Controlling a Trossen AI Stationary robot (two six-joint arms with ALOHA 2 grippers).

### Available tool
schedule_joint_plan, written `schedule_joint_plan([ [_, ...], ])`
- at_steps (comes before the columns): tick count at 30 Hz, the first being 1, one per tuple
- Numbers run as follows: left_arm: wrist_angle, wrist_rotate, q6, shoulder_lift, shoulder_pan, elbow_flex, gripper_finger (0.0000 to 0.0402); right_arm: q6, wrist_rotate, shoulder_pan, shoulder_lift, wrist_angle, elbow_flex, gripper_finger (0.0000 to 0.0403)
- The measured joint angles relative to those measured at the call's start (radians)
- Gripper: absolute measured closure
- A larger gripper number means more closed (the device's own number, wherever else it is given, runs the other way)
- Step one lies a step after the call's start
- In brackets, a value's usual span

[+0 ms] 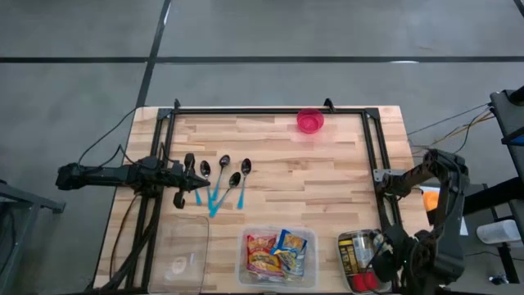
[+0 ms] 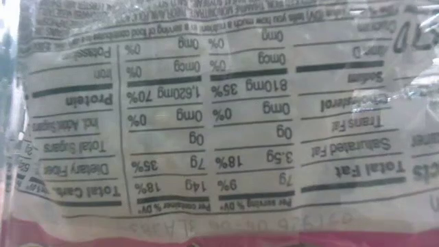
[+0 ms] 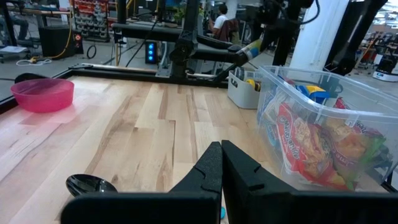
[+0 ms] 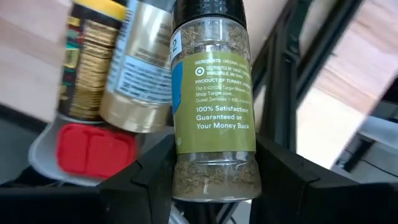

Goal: Pick & Place Food Item
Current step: Put the green seasoning bottle into the gray bin

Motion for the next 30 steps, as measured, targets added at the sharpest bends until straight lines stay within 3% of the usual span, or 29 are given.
schedule_joint_plan([
  [18,0.000,0.000,0.000,0.000,0.000,0.000,0.0401,0.000,-0.029,0.006,0.186,-0.046,0.054,0.0226],
  [30,0.000,0.000,0.000,0.000,0.000,0.000,0.0401,0.003,0.039,0.004,0.251,-0.035,0.052,0.0226],
])
